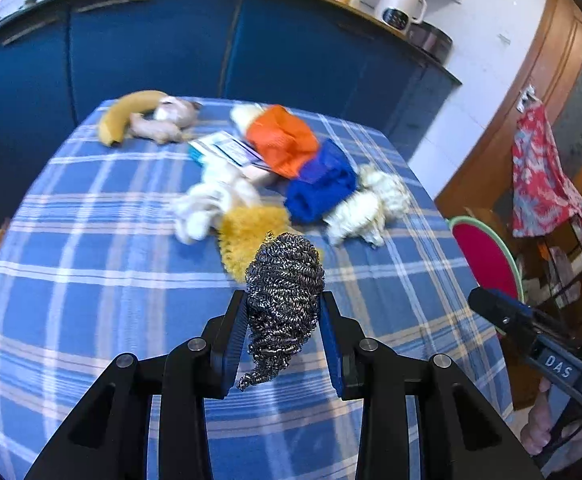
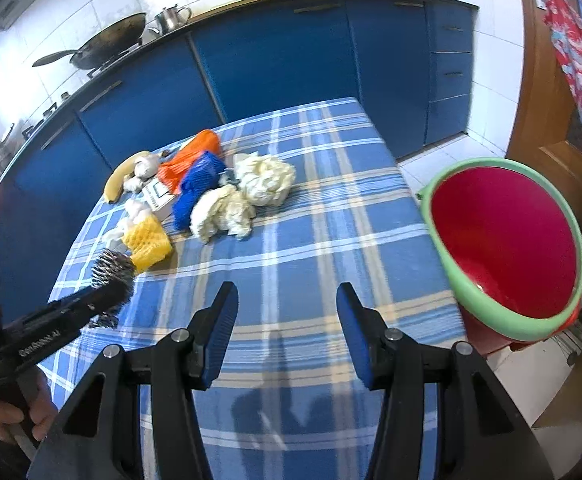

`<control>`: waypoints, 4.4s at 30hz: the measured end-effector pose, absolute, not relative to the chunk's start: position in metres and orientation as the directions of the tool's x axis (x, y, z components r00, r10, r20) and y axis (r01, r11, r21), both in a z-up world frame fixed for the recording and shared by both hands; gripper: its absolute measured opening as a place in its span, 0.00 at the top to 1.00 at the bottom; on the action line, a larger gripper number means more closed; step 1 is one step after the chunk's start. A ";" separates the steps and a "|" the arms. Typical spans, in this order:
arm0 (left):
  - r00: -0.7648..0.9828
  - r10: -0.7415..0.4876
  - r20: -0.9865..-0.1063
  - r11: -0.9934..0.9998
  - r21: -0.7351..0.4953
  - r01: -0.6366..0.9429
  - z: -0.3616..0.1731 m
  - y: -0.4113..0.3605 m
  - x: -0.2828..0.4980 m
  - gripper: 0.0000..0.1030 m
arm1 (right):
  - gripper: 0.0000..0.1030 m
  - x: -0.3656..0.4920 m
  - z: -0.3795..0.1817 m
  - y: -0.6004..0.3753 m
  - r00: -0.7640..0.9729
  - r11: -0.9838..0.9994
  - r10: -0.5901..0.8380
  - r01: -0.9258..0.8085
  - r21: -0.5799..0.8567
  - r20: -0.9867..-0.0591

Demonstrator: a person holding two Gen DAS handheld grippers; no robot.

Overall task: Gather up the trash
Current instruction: 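Grasp the steel wool with the left tool while the right tool grasps a yellow foam net, then carry both items over the red bin and open both tools to drop them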

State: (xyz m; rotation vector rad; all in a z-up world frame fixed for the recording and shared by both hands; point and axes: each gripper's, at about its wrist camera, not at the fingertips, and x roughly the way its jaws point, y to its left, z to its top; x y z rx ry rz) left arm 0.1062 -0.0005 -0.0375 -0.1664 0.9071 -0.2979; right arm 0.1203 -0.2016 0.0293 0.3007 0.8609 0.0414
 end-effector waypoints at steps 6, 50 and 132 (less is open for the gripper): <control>0.594 -0.294 -0.749 0.955 -0.262 0.142 -0.035 0.023 0.101 0.65 | 0.49 0.132 0.029 -0.179 0.640 0.959 0.191 0.039 0.280 -0.744; 0.618 -0.155 -0.770 0.960 -0.267 -0.091 -0.052 0.118 0.089 0.65 | 0.90 0.204 0.004 -0.047 0.514 0.897 0.442 -0.267 0.353 -0.735; 0.340 -0.482 -0.808 0.746 -0.174 0.643 -0.052 -0.323 0.142 0.45 | 0.77 0.049 -0.016 -0.451 0.704 0.786 -0.100 0.489 0.378 -0.703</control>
